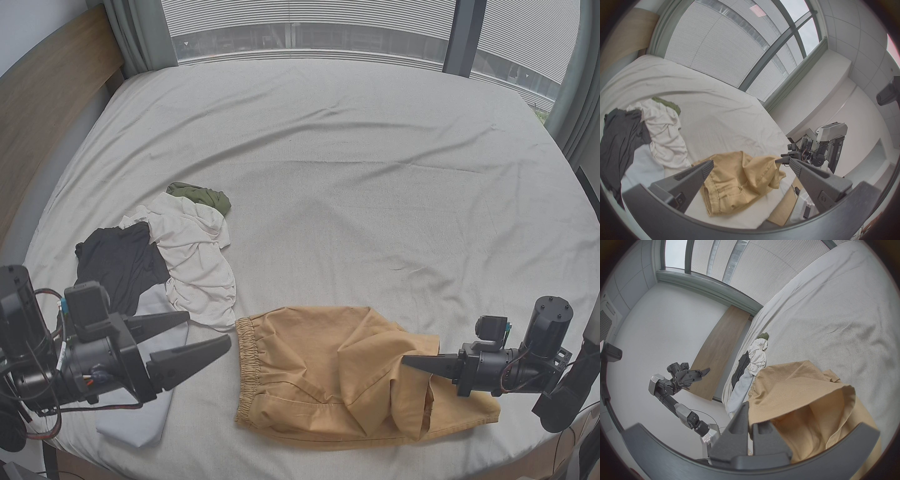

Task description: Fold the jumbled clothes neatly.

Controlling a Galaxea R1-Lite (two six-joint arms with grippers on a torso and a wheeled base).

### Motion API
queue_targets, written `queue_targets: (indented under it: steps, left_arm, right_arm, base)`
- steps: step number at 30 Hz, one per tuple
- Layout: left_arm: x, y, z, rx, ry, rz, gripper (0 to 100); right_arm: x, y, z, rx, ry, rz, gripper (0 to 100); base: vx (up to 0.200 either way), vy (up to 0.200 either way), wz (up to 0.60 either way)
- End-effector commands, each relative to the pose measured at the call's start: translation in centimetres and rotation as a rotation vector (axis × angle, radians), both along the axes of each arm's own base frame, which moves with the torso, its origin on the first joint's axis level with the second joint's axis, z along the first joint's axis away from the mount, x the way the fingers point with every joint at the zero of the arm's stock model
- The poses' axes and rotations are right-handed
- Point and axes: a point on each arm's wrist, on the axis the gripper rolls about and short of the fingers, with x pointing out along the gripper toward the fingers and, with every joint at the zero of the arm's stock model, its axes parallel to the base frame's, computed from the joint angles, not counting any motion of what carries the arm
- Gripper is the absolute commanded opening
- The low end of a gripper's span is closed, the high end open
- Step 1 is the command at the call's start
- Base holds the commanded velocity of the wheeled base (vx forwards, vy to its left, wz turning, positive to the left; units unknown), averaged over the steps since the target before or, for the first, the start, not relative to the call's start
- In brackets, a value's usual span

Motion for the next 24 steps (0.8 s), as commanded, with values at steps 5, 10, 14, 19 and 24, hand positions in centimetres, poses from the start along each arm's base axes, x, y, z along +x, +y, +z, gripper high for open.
queue_targets:
  steps: [5,10,14,19,24]
  left_arm:
    - [-0.1,1.0,-3.1,0.059,0.112,0.041,100]
    - [0.9,0.9,-4.3,0.082,0.179,0.059,100]
    - [1.5,0.8,-4.8,0.08,0.197,0.04,100]
    - [2.2,0.6,-5.8,0.094,0.235,0.042,100]
    - [2.8,0.3,-6.8,0.103,0.263,0.035,100]
  right_arm:
    - [0.0,0.0,0.0,0.002,0.002,0.0,0]
    - [0.1,0.0,-0.1,0.001,0.007,-0.004,0]
    - [0.2,-0.1,-0.1,0.0,0.006,-0.008,0]
    - [0.2,-0.3,-0.1,0.0,0.006,-0.013,0]
    - [0.2,-0.3,-0.1,0.0,0.006,-0.013,0]
  base:
    - [0.0,0.0,0.0]
    - [0.0,0.0,0.0]
    - [0.0,0.0,0.0]
    - [0.0,0.0,0.0]
    - [0.0,0.0,0.0]
